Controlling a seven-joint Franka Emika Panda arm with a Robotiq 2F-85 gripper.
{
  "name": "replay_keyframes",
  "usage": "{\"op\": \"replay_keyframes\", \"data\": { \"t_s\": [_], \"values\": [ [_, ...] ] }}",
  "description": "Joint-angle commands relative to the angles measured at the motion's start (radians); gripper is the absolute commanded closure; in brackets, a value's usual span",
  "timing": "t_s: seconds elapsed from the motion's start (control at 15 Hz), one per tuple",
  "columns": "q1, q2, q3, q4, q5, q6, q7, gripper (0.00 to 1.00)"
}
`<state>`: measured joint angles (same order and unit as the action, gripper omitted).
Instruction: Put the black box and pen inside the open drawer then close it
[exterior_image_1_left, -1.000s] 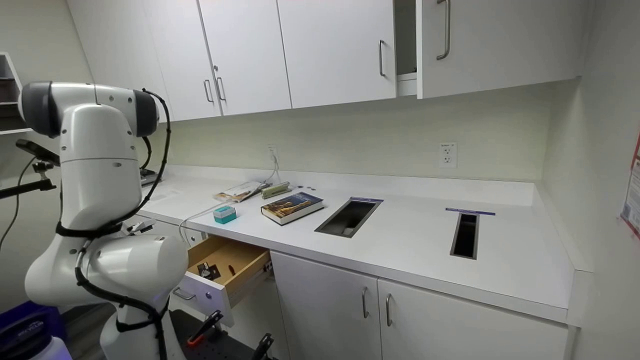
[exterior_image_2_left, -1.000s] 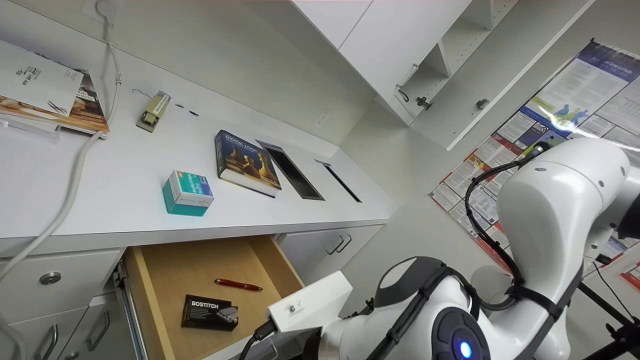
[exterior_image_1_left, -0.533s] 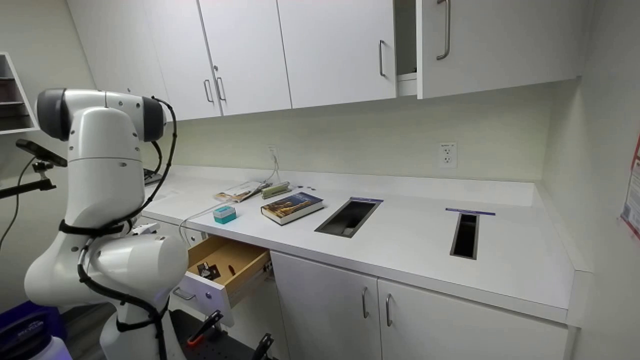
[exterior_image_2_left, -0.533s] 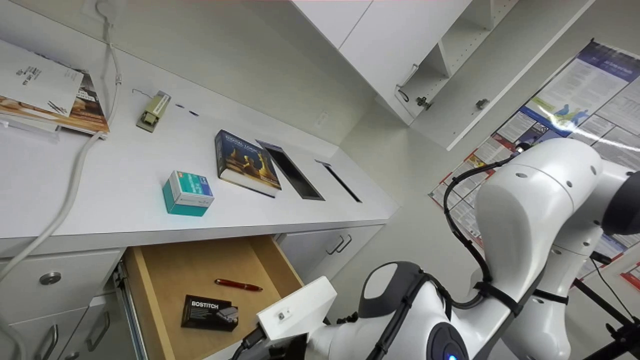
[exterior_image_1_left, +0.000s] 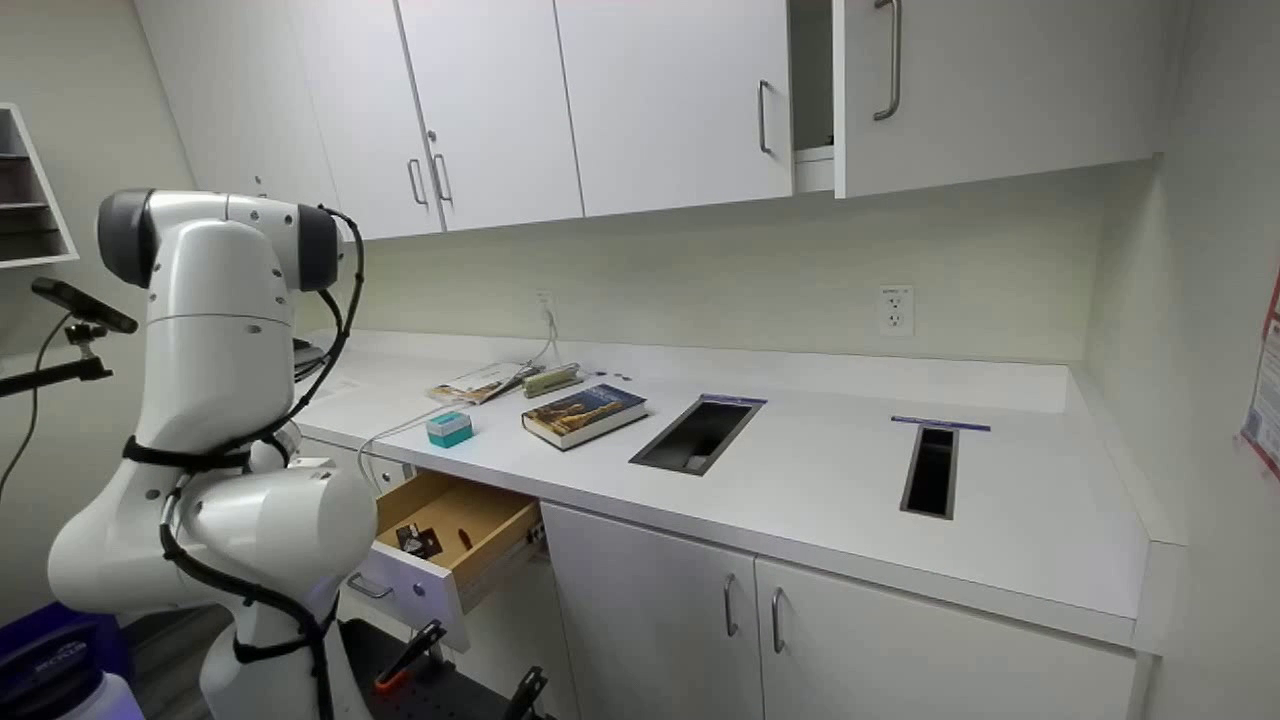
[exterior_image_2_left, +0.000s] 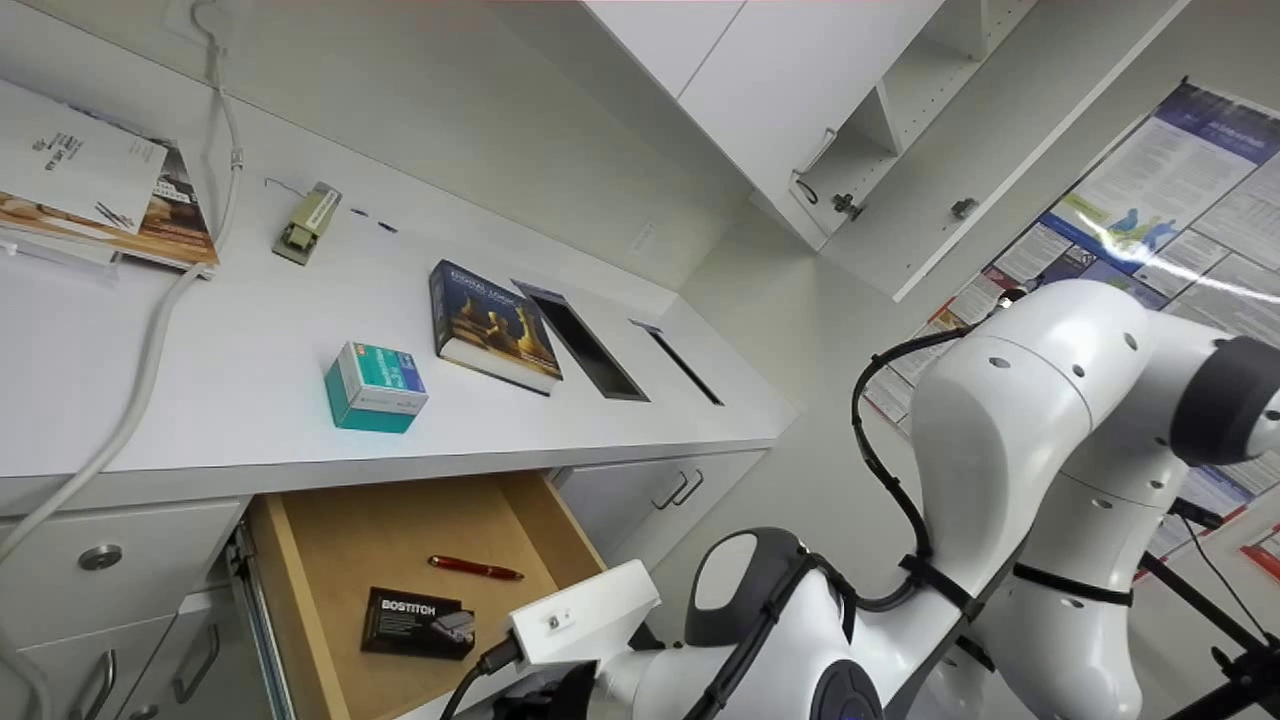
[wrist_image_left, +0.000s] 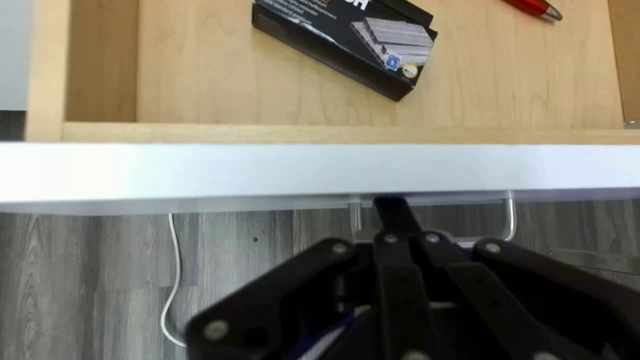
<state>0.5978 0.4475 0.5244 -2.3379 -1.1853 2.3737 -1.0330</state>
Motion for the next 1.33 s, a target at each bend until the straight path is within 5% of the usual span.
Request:
{"op": "replay_keyframes", "data": {
  "t_s": [0.0,0.53,1.27],
  "values": [
    [0.028,-0.005,-0.031,-0.018,-0.092,-0.044,0.088,0.96],
    [0.002,-0.012,-0.067,-0.042,-0.249,-0.163,0.068,0.95],
    [-0.144,0.043,-0.158,0.004,-0.531,-0.119,0.044,0.95]
  ]
}}
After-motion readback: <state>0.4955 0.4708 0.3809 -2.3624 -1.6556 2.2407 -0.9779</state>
